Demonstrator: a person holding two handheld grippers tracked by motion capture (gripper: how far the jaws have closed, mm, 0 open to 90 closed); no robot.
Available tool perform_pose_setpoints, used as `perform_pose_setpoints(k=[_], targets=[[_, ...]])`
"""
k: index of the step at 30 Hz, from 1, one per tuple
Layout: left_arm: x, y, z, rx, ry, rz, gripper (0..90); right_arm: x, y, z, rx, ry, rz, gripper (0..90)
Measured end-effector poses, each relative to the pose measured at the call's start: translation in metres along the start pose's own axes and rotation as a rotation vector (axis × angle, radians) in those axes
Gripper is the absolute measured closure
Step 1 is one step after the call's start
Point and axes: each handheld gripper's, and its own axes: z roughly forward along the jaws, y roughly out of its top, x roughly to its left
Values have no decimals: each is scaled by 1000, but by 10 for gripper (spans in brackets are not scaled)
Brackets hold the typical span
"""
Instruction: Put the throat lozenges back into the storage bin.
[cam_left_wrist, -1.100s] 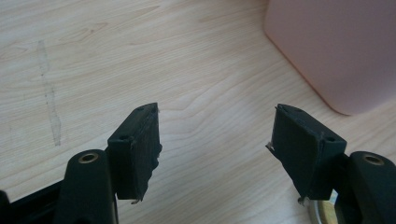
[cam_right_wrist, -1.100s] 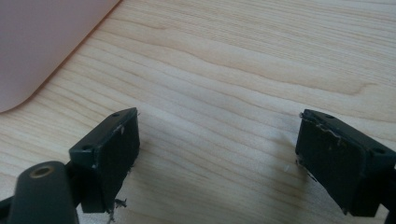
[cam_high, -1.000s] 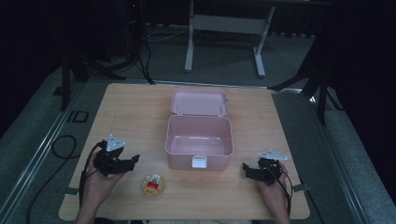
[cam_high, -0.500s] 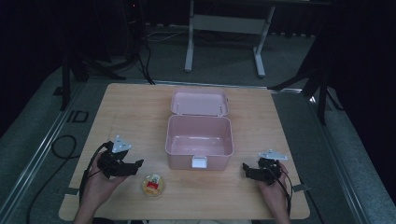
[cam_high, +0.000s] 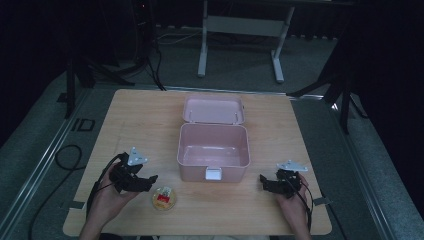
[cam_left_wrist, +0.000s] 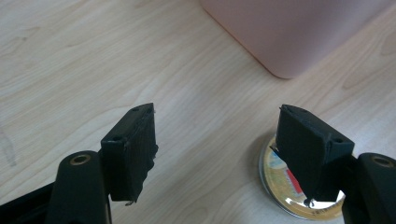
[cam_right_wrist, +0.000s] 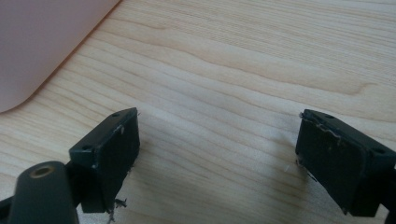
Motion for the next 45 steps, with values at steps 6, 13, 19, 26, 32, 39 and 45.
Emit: perform_pose_setpoints(k=[6, 13, 19, 26, 32, 39, 45], targets=[[-7, 3, 2, 23, -11, 30, 296, 0, 0, 0, 0, 0, 0, 135], [-11, 6, 3, 44, -15, 46, 291, 0, 0, 0, 0, 0, 0, 135], [-13, 10, 3, 69, -30, 61, 286, 0, 0, 0, 0, 0, 0, 135], [-18, 12, 6, 106, -40, 92, 276, 0, 0, 0, 0, 0, 0, 134], [-20, 13, 8, 140, -47, 114, 258, 0, 0, 0, 0, 0, -1, 135], [-22, 12, 11, 161, -55, 124, 247, 0, 0, 0, 0, 0, -1, 135], [-26, 13, 13, 185, -67, 150, 229, 0, 0, 0, 0, 0, 0, 135]])
